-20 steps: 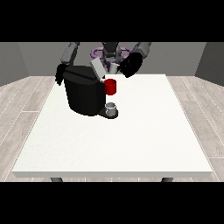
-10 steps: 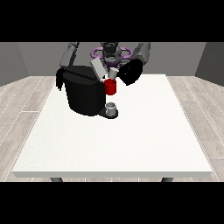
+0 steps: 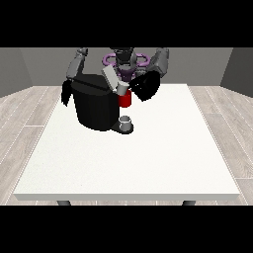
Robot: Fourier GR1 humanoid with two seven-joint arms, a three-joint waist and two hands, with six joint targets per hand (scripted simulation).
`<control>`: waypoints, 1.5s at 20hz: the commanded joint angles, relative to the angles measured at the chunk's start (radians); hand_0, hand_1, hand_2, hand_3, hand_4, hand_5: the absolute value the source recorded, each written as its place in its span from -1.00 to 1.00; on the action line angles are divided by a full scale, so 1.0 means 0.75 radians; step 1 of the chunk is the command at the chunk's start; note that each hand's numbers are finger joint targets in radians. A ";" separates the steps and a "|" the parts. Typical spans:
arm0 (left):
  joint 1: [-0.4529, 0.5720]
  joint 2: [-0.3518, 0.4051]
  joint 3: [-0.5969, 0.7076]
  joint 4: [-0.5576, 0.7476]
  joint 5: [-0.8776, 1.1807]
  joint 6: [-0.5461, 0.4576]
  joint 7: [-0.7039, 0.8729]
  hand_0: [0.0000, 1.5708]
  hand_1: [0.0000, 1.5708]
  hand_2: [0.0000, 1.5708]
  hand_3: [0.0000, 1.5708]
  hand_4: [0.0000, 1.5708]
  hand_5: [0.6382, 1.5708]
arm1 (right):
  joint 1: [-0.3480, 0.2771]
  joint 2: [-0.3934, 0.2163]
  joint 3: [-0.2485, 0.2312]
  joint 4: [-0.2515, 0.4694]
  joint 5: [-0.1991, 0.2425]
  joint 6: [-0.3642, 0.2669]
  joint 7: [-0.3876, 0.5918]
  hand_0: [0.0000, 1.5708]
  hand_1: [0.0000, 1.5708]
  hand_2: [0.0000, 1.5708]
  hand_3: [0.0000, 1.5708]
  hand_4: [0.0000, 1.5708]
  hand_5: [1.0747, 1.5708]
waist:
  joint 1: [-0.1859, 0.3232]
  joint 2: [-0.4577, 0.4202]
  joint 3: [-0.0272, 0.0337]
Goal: Insert the coffee pod into the coffee machine and close the lid
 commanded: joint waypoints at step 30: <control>0.662 -0.357 0.084 0.016 0.271 0.020 -0.502 -1.00 -1.00 -1.00 -1.00 -1.00 1.00 | 0.378 0.067 0.042 0.055 0.021 0.057 -0.153 -1.00 -1.00 -1.00 -1.00 -1.00 1.00 | 0.228 -0.488 -0.0030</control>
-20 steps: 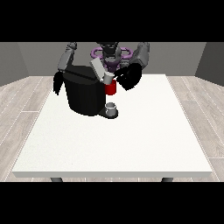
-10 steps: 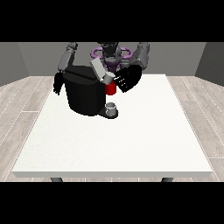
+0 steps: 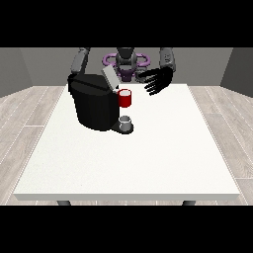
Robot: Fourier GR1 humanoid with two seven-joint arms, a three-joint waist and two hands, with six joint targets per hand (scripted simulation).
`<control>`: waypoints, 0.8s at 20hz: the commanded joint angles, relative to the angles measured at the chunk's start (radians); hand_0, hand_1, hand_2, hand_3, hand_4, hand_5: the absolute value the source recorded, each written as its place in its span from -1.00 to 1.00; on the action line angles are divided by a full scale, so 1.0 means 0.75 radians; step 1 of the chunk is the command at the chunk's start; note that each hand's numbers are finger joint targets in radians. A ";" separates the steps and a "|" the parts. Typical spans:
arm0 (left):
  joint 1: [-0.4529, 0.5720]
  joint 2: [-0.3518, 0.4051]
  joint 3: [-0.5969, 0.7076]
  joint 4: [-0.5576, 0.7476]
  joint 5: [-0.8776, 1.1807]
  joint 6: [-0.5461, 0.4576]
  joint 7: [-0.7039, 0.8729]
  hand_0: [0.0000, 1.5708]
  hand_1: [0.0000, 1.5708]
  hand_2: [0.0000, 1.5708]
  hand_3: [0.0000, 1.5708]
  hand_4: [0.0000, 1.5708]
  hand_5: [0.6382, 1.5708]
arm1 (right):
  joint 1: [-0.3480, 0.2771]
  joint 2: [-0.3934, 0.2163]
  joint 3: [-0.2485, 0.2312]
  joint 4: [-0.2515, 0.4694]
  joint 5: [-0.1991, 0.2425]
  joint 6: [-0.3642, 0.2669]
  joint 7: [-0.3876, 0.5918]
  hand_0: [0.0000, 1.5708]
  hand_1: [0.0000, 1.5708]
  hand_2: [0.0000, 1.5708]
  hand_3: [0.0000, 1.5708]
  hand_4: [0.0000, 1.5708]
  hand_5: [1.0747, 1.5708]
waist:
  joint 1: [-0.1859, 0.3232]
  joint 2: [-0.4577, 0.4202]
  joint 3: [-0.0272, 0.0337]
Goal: Insert the coffee pod into the coffee machine and close the lid
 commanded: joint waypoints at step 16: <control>0.751 -0.060 0.073 0.043 0.183 -0.194 -0.182 -1.00 -1.00 -1.00 -1.00 -0.59 1.00 | 0.174 0.170 0.408 -0.672 0.214 -0.199 0.426 -1.00 -1.00 -1.00 -1.00 -0.79 1.00 | 0.053 -0.615 0.0007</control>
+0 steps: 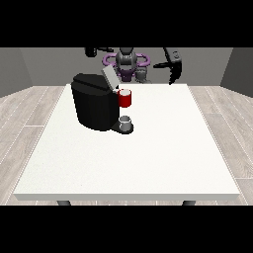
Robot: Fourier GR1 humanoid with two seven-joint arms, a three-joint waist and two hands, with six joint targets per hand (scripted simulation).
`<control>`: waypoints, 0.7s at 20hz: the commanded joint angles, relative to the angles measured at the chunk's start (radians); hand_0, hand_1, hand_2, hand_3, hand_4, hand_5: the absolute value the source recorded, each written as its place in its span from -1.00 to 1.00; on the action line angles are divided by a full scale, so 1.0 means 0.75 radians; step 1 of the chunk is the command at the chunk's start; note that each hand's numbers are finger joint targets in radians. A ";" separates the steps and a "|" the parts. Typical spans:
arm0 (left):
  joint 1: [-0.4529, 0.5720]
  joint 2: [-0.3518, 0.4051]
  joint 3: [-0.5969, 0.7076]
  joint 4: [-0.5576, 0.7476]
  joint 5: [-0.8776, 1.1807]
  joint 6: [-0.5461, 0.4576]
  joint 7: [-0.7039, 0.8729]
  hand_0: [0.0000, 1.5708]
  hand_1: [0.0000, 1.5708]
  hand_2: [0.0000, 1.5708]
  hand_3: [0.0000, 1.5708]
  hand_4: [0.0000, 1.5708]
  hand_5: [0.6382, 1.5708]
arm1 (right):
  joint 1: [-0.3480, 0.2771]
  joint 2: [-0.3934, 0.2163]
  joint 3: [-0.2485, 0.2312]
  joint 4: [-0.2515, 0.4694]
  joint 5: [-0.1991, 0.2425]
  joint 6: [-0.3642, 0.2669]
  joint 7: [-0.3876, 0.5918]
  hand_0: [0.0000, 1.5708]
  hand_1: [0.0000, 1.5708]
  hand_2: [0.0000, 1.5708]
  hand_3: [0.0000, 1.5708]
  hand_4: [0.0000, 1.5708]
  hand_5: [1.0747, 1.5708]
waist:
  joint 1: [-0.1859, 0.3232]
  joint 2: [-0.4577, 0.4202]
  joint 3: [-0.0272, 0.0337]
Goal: Insert the coffee pod into the coffee machine and close the lid
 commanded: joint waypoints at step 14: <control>0.113 0.019 -0.079 -0.322 0.143 -0.139 -0.134 -1.00 -1.00 -1.00 -1.00 -0.78 1.00 | -0.211 0.013 0.107 -0.291 0.179 -0.322 0.159 -1.00 -1.00 -1.00 -1.00 -0.66 1.00 | 0.158 0.397 0.0014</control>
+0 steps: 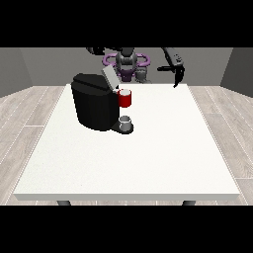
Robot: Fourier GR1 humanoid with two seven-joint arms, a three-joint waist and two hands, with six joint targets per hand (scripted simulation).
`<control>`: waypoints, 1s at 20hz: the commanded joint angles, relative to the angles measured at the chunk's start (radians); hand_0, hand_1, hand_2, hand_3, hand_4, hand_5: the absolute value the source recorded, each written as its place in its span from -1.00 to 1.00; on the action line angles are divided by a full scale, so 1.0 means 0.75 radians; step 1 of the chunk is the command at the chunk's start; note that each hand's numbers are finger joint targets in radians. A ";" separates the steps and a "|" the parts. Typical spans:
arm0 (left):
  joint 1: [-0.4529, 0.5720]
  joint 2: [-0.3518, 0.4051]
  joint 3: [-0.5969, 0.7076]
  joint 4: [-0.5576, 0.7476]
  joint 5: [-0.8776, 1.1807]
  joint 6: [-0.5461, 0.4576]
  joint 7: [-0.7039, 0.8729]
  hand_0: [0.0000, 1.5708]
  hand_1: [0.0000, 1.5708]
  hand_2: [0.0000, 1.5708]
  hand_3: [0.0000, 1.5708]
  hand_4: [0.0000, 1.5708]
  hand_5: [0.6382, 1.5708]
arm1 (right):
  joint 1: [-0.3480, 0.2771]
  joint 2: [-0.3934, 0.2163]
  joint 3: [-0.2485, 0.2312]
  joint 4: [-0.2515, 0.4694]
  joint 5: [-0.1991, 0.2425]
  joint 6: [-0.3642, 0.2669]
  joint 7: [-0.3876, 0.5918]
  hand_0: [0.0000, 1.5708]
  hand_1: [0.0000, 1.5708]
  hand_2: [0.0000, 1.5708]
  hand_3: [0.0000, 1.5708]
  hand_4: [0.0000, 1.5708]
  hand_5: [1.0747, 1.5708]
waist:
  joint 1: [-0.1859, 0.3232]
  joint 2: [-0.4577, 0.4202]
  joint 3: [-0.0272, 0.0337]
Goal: Insert the coffee pod into the coffee machine and close the lid
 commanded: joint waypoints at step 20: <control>0.119 -0.083 -0.189 -0.506 0.071 0.036 0.097 -1.00 -1.00 -1.00 -1.00 -0.56 1.00 | -0.530 -0.127 -0.384 0.525 0.007 -0.100 -0.064 -1.00 -1.00 -1.00 -1.00 -0.48 1.00 | 0.176 0.286 0.0006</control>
